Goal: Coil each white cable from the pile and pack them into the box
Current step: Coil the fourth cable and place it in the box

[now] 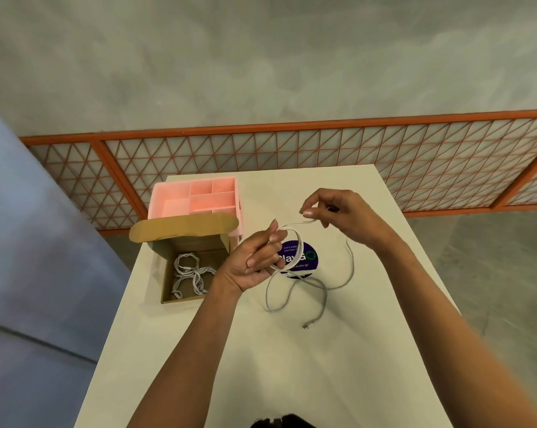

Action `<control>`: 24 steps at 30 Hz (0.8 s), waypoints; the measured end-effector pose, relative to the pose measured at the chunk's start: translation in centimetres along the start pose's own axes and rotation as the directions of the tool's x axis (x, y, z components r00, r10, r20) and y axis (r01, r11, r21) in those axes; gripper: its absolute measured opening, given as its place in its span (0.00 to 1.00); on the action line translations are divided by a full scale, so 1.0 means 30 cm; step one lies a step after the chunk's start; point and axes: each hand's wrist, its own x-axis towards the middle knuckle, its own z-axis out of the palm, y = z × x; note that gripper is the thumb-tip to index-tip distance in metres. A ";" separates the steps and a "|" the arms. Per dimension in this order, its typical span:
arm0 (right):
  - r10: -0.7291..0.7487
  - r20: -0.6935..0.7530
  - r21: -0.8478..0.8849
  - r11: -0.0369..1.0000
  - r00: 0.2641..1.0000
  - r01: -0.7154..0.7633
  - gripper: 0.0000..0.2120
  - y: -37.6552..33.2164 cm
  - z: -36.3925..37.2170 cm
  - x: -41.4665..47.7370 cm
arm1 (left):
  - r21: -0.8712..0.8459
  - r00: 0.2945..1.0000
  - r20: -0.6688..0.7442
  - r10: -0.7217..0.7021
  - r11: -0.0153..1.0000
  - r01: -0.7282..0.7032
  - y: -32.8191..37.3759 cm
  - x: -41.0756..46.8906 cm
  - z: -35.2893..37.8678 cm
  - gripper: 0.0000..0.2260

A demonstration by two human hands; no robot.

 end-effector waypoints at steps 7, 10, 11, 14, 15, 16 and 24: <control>0.205 0.241 -0.155 0.973 0.949 -0.170 0.07 0.059 0.048 -0.025 | 0.113 0.995 -0.092 0.044 0.993 -0.033 -0.001 0.013 -0.027 0.12; 0.253 0.142 -0.205 0.953 0.957 -0.222 0.03 0.061 0.050 -0.025 | 0.166 0.988 -0.155 0.018 0.986 0.008 -0.002 0.014 -0.036 0.13; 0.270 0.095 -0.255 0.937 0.958 -0.239 0.03 0.063 0.054 -0.027 | 0.193 0.984 -0.176 0.013 0.981 0.021 0.001 0.015 -0.037 0.13; 0.300 -0.025 -0.376 0.881 0.954 -0.287 0.04 0.063 0.086 -0.029 | 0.226 0.979 -0.202 0.019 0.974 0.027 0.006 0.016 -0.041 0.13; 0.301 -0.032 -0.370 0.882 0.953 -0.291 0.05 0.058 0.101 -0.031 | 0.203 0.982 -0.188 0.024 0.979 0.015 0.006 0.018 -0.041 0.13; 0.306 -0.027 -0.323 0.898 0.952 -0.298 0.06 0.052 0.116 -0.032 | 0.174 0.986 -0.167 0.031 0.985 -0.001 0.005 0.021 -0.042 0.13; 0.341 0.226 0.509 0.757 0.912 -0.409 0.06 0.060 0.118 -0.039 | 0.013 0.995 -0.067 0.069 0.998 -0.068 0.007 0.023 -0.043 0.13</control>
